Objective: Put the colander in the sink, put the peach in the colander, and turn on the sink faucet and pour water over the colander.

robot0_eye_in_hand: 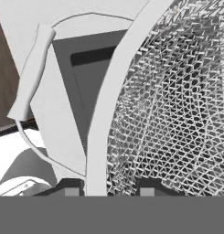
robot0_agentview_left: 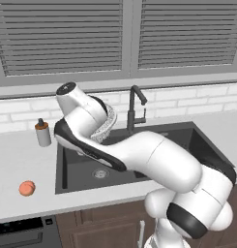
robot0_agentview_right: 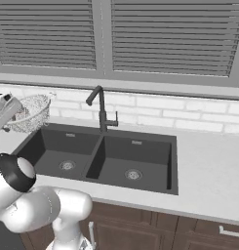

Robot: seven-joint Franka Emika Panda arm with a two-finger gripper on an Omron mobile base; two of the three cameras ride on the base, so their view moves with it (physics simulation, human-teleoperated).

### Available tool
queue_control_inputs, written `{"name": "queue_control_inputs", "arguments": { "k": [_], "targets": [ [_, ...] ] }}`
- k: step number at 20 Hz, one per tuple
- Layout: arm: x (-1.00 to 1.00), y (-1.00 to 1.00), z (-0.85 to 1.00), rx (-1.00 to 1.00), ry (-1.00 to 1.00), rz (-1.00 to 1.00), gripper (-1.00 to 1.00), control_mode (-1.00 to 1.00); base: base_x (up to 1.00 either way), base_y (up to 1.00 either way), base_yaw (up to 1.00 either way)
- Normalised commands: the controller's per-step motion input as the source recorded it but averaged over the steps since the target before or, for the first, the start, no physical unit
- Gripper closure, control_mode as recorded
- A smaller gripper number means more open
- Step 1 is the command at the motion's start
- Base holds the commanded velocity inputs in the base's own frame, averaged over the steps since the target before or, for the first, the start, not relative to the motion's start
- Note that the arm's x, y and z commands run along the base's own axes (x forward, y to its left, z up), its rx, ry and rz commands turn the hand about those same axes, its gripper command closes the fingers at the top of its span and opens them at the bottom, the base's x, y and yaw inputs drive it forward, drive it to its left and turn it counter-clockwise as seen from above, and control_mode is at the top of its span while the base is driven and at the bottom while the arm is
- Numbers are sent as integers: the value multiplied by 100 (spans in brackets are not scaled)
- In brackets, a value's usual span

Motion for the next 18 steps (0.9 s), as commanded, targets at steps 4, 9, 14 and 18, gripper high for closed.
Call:
{"name": "queue_control_inputs", "arguments": {
  "k": [4,9,14,18],
  "targets": [
    [2,0,-93,-4,16,-13,100,-100,0,0,0],
    [13,-7,-90,0,17,-19,100,-100,0,0,0],
    [43,-8,-71,0,15,-25,100,-100,0,0,0],
    [59,0,-40,0,15,-25,100,-100,0,0,0]
  ]
}}
